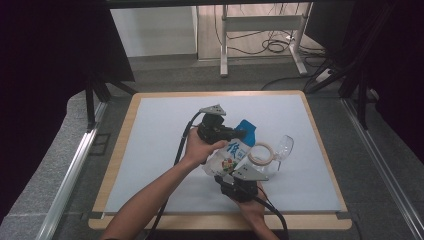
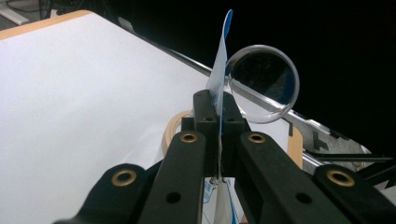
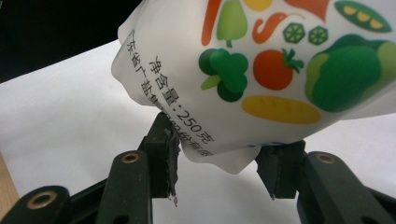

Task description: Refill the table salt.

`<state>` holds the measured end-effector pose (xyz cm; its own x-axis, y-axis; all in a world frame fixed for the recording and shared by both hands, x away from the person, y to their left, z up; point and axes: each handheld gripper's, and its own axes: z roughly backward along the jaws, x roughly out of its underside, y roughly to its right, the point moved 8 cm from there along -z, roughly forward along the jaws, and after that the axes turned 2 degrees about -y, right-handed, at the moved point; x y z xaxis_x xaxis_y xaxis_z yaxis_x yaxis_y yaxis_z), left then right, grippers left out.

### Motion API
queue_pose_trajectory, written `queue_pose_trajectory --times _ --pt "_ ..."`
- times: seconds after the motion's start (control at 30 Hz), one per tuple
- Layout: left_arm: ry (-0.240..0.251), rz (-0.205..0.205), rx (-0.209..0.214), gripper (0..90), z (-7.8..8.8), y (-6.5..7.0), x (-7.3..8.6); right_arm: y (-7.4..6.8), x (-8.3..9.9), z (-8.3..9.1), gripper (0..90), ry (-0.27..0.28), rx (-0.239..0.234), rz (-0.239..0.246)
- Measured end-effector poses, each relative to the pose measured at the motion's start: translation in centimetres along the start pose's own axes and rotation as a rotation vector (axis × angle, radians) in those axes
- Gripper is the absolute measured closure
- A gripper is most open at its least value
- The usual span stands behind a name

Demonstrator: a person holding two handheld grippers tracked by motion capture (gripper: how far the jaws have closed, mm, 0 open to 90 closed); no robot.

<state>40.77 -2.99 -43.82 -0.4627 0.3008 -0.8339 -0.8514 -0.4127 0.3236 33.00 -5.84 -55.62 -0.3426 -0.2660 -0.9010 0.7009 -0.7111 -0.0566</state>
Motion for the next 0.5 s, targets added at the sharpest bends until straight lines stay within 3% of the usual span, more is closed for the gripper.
queue_pose_trajectory --times 0.5 --pt "-0.047 -0.008 -0.018 90.0 -1.6 -0.1 -0.6 0.7 -0.2 0.3 54.2 0.024 -0.008 -0.041"
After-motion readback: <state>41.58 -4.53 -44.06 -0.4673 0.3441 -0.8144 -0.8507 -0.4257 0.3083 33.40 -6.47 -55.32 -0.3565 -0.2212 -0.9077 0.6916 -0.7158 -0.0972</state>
